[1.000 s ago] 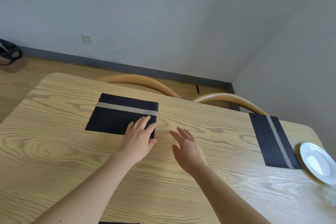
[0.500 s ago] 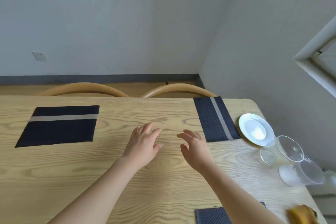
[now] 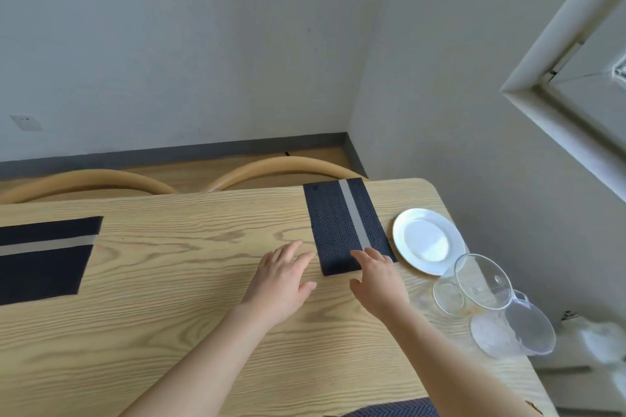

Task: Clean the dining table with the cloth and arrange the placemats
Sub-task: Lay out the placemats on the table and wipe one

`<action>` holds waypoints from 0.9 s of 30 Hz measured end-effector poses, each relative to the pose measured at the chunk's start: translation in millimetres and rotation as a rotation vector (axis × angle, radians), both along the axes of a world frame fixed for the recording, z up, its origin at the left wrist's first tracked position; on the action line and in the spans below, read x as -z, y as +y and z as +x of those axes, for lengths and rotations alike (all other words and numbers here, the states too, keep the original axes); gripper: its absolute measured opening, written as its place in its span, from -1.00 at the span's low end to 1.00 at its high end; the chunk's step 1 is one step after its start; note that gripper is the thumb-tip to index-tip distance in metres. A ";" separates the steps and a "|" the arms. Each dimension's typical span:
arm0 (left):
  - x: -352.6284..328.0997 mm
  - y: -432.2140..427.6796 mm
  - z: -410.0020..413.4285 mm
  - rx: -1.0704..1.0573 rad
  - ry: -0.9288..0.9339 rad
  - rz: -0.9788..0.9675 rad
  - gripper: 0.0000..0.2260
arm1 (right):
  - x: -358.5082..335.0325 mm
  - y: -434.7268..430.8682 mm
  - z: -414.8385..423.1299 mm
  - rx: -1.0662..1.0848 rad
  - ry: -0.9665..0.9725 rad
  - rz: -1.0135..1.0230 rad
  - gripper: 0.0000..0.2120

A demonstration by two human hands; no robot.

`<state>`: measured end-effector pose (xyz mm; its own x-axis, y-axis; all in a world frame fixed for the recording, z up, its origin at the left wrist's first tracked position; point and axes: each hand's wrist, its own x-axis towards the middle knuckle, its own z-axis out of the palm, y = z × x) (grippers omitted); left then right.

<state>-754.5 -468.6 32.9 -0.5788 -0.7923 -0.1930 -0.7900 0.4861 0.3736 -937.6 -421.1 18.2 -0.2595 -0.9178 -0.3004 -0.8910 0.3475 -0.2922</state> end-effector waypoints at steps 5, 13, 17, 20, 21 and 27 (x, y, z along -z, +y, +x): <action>13.4 -10.1 -19.0 -0.020 -0.008 0.014 -0.51 | 7.9 -20.1 -11.9 -0.065 0.024 0.058 -0.29; 27.0 -19.4 -33.3 -0.056 0.003 0.016 -0.52 | 24.8 -33.6 -4.9 -0.027 0.139 0.118 -0.09; 29.9 -21.9 -28.9 -0.083 0.018 0.028 -0.53 | 30.2 -35.3 8.0 -0.024 0.272 0.148 -0.10; 33.7 -23.7 -21.7 -0.104 0.022 0.046 -0.52 | 32.1 -39.0 13.7 -0.013 0.309 0.172 -0.18; 35.0 -24.1 -19.1 -0.113 0.026 0.051 -0.52 | 32.0 -40.1 13.7 -0.015 0.320 0.179 -0.22; 33.0 -24.6 1.1 -0.191 0.092 0.073 -0.53 | 27.3 -29.9 9.1 -0.052 0.328 0.052 -0.54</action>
